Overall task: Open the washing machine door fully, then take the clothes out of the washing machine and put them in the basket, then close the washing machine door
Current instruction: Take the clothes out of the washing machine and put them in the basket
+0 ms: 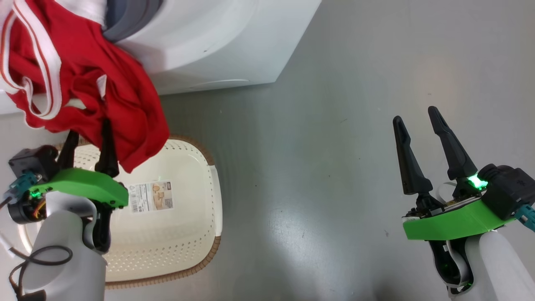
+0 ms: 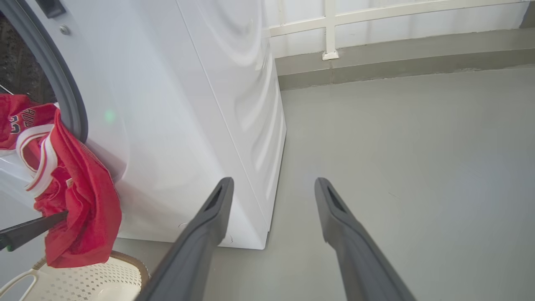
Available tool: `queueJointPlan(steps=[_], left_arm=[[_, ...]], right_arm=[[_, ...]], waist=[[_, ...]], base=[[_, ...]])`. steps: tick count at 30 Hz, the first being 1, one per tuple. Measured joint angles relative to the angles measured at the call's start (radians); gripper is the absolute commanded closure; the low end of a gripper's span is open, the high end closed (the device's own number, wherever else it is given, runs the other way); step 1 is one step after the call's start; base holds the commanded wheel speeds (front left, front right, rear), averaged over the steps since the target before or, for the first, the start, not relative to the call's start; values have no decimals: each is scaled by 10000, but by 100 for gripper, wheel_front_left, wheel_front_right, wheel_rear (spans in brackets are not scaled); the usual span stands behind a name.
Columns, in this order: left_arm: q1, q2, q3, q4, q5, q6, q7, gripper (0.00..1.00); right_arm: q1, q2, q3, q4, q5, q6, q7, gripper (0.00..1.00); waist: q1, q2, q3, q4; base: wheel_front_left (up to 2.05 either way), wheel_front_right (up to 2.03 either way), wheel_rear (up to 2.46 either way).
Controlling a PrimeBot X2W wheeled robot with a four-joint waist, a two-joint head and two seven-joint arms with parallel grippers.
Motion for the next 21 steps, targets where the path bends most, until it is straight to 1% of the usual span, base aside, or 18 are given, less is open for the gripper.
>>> queueJointPlan(steps=[2,13,21], left_arm=[[101,-36,-6,-303,-144,0,-2,0],[983,-151,-255,-1879,-151,0,-2,0],[1722,-209,-368,-3413,-130,0,-2,0]], right_arm=[[4,-4,0,13,0,0,0,0],[95,-90,-17,73,0,0,0,0],[137,-205,-35,84,0,0,0,0]], waist=[[0,0,-86,22],[0,0,-530,298],[0,0,-842,498]], base=[[0,0,0],[0,0,0],[0,0,0]])
